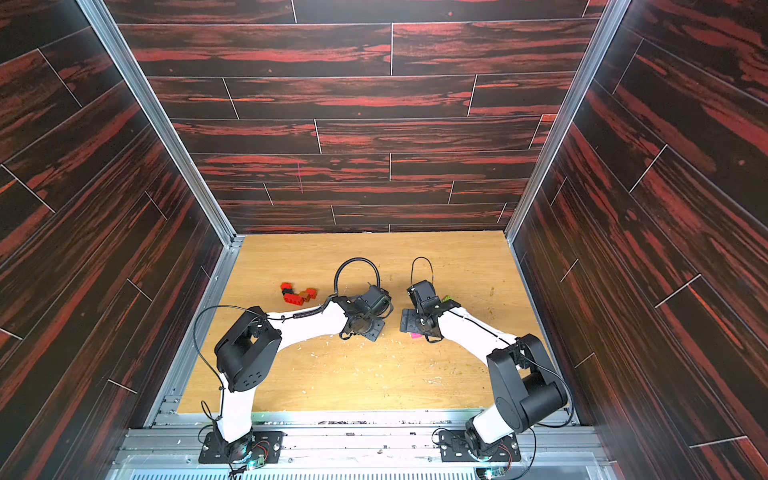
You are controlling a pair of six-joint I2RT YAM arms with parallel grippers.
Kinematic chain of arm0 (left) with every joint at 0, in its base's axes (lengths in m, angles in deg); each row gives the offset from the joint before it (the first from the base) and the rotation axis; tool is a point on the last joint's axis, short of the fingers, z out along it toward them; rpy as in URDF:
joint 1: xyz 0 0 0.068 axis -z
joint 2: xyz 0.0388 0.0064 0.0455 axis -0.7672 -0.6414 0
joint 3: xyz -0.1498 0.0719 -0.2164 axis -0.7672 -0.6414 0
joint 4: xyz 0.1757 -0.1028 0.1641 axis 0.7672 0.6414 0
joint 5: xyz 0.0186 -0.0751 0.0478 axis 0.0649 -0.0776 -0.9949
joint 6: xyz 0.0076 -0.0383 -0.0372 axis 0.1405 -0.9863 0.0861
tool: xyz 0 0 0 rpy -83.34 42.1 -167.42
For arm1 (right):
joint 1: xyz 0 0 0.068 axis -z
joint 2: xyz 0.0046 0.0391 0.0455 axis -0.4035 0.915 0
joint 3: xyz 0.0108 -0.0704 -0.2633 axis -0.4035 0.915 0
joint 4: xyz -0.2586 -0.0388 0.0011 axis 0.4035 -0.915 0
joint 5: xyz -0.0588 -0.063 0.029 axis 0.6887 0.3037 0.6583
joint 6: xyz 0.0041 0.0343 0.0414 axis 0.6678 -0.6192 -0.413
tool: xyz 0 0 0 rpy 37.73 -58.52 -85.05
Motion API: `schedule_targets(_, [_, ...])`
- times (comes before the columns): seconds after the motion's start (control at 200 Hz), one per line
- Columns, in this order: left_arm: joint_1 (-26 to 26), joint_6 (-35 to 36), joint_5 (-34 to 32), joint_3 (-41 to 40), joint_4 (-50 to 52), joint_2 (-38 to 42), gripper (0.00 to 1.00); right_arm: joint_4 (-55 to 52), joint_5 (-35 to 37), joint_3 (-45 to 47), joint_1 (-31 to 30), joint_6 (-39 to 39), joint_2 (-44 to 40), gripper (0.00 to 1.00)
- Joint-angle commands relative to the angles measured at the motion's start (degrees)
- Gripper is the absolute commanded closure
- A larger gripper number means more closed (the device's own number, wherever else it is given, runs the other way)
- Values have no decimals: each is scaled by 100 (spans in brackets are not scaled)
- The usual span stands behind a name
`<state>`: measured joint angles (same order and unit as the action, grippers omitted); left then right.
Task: Assemble the letter v with lego
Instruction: Assemble the lego brick with the lego brick.
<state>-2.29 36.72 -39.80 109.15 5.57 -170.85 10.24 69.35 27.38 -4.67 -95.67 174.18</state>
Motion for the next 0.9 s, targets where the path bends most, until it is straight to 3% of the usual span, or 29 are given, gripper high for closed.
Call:
schedule_targets(0.0, [11, 68, -81, 110, 479, -111, 57, -25, -58, 56, 26, -11, 118, 12])
schedule_targets(0.14, [11, 73, -157, 291, 482, -13, 45, -15, -61, 52, 26, 2, 118, 12])
schedule_targets(0.306, [11, 11, -214, -86, 2, 301, 40, 10, -84, 72, 26, 6, 109, 12])
schedule_targets(0.611, [9, 10, -265, -1634, -2104, 840, 40, 18, -86, 80, 26, 26, 135, 12])
schedule_targets(0.897, [13, 209, -139, -1823, -2635, 633, 40, 57, -60, 168, 27, 44, 92, 12])
